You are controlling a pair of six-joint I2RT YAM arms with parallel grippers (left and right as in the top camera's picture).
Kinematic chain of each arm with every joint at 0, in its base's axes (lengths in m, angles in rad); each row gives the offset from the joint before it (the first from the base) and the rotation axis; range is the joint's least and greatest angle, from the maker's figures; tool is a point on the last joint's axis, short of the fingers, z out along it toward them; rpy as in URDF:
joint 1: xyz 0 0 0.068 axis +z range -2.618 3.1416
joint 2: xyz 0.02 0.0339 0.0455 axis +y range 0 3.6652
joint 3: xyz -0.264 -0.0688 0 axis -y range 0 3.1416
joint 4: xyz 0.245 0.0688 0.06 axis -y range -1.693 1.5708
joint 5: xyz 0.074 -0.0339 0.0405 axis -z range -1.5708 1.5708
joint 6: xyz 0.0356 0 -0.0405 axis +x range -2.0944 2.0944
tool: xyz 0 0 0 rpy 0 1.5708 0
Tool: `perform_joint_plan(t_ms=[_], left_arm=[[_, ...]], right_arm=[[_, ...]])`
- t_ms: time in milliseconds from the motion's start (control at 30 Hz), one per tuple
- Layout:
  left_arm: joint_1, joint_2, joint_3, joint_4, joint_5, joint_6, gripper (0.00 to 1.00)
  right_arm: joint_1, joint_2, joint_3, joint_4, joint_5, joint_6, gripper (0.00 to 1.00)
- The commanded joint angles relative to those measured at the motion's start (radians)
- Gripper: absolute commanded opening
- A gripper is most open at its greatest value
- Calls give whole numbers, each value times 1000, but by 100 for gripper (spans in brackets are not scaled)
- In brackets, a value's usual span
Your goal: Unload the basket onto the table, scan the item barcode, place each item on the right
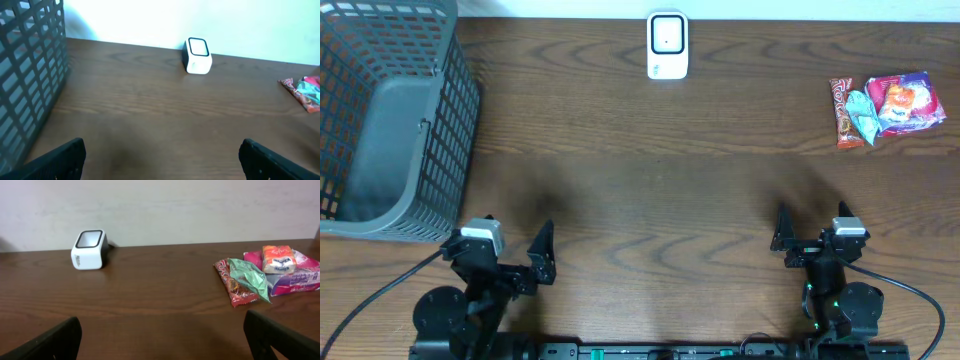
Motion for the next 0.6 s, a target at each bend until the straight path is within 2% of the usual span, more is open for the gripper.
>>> perform_joint_plan(t_ms=[0, 333, 567], left_arm=[[0, -31, -63, 47, 9, 56, 98], [2, -148, -254, 335, 31, 58, 98], [15, -154, -356, 529, 36, 58, 98]], right_arm=[[10, -6, -2, -3, 1, -12, 99], [10, -6, -2, -4, 1, -12, 99], [10, -6, -2, -3, 1, -12, 99]])
